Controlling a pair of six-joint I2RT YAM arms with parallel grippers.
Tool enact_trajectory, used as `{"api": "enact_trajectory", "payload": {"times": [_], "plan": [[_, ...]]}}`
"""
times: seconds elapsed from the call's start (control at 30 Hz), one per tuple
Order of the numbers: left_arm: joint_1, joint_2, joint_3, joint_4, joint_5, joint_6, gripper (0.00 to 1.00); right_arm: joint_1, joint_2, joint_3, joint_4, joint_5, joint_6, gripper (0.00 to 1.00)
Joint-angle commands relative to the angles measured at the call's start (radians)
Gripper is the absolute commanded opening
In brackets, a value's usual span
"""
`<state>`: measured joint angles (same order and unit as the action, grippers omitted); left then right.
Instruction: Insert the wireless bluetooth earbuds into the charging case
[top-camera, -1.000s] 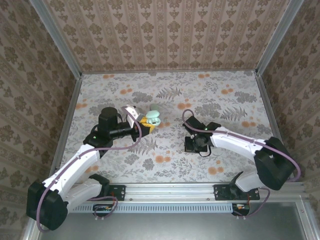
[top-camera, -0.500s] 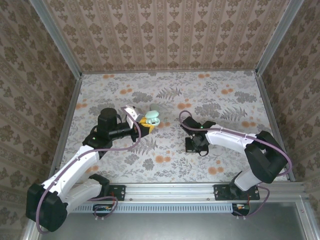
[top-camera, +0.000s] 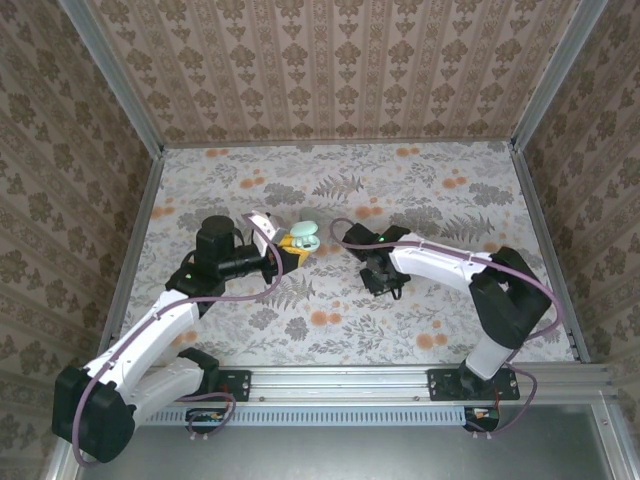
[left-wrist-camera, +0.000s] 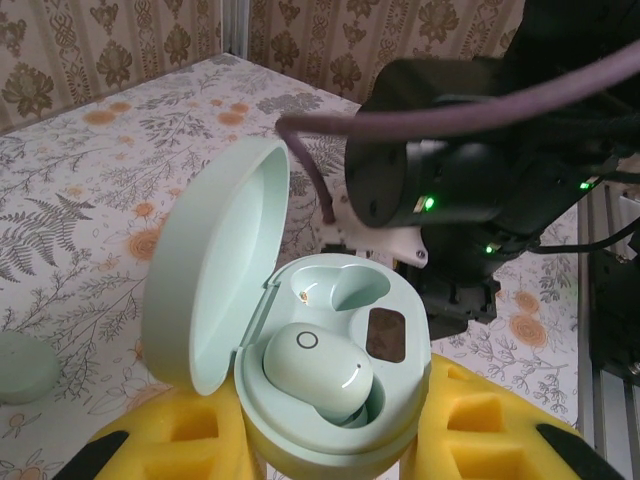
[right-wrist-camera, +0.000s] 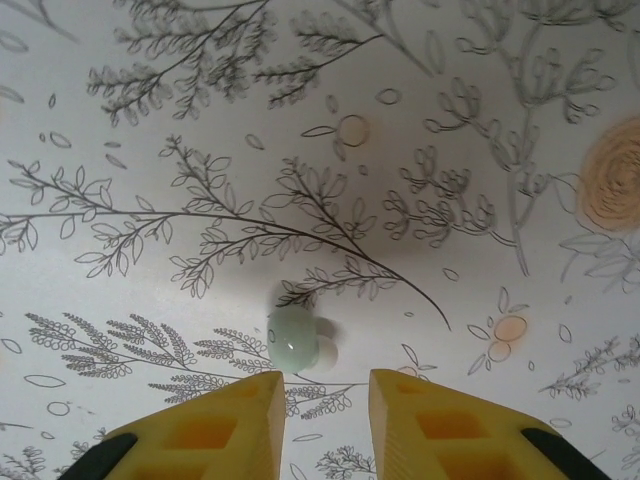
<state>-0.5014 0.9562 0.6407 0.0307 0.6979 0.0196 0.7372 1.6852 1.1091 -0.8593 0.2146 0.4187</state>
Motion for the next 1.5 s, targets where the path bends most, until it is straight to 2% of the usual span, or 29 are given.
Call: {"api": "enact_trajectory", "payload": {"times": [0.0,0.27,0.47,0.97,1.3,1.47], "plan": [[0.008,-0.014,0.005,-0.021,-0.003,0.013,0.01,0.028,0.044,0.057,-0.052,0.037,-0.074,0.28],[0.007,-0.017,0.007,-0.035,-0.009,0.020,0.01,0.037,0.111,0.100,-0.085,0.087,-0.127,0.28],[0.008,-0.016,0.006,-0.037,-0.012,0.023,0.01,0.042,0.119,0.091,-0.078,0.064,-0.144,0.31],[0.009,-0.011,0.008,-0.041,-0.012,0.025,0.01,0.044,0.180,0.077,-0.064,0.061,-0.158,0.30],[0.008,-0.011,0.010,-0.043,-0.014,0.027,0.01,0.044,0.198,0.057,-0.054,0.058,-0.158,0.29],[0.009,-0.012,0.012,-0.043,-0.014,0.027,0.01,0.043,0.205,0.054,-0.049,0.037,-0.163,0.23]]}}
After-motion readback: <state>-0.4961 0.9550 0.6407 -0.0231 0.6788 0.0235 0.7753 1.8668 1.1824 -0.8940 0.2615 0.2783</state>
